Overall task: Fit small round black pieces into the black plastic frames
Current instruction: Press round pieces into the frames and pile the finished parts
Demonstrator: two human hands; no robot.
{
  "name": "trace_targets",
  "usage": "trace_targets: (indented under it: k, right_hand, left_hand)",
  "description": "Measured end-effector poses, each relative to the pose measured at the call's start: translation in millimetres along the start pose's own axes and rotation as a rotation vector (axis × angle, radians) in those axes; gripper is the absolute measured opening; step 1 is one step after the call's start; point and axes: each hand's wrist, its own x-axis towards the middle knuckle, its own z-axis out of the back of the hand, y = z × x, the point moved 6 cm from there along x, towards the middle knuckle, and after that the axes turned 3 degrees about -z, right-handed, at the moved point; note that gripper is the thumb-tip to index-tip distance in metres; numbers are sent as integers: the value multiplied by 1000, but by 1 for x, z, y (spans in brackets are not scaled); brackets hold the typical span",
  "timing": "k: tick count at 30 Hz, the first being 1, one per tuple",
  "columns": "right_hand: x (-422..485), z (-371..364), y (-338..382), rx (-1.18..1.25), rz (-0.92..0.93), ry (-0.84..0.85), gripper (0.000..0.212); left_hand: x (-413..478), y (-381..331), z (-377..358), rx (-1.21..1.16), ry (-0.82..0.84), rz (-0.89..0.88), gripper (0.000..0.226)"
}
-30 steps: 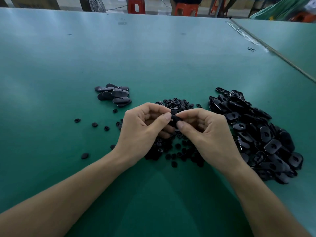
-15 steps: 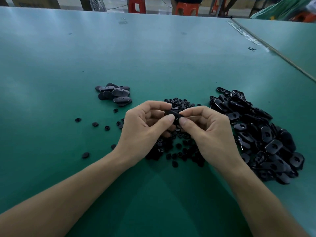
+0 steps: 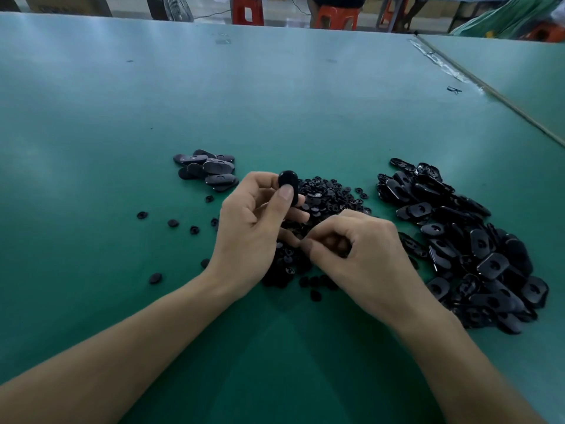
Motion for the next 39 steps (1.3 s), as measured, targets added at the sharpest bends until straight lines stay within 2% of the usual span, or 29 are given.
trace_targets:
  k: [3, 6, 10, 16, 22, 25, 28, 35, 39]
  right_hand:
    - [-1, -5, -2, -147, 9, 116, 15]
    - [-2, -9, -2, -189, -4, 130, 14]
    - [-1, -8, -2, -122, -29, 69, 7]
    - [-1, 4, -3, 46, -43, -95, 9]
    - [0, 16, -2, 298, -58, -246, 13]
    - [0, 17, -5, 400, -92, -243, 11]
    - [1, 16, -6, 468, -110, -226, 22]
    - [2, 16, -4, 343, -78, -232, 15]
    - [2, 14, -3, 364, -77, -220, 17]
  left_hand:
    - [1, -1, 2, 2, -33, -9, 12]
    - [1, -1, 2, 3, -46, -1, 14]
    - [1, -1, 2, -23, -56, 15, 19]
    - [1, 4, 4, 0, -37, 27, 9]
    - [1, 7, 3, 84, -6, 23, 24]
    - [0, 6, 2, 117, 16, 21, 27]
    - [-2, 3, 1, 139, 30, 19, 27]
    - [-5, -1, -3, 218, 61, -12, 22]
    - [-5, 0, -4, 243, 81, -19, 24]
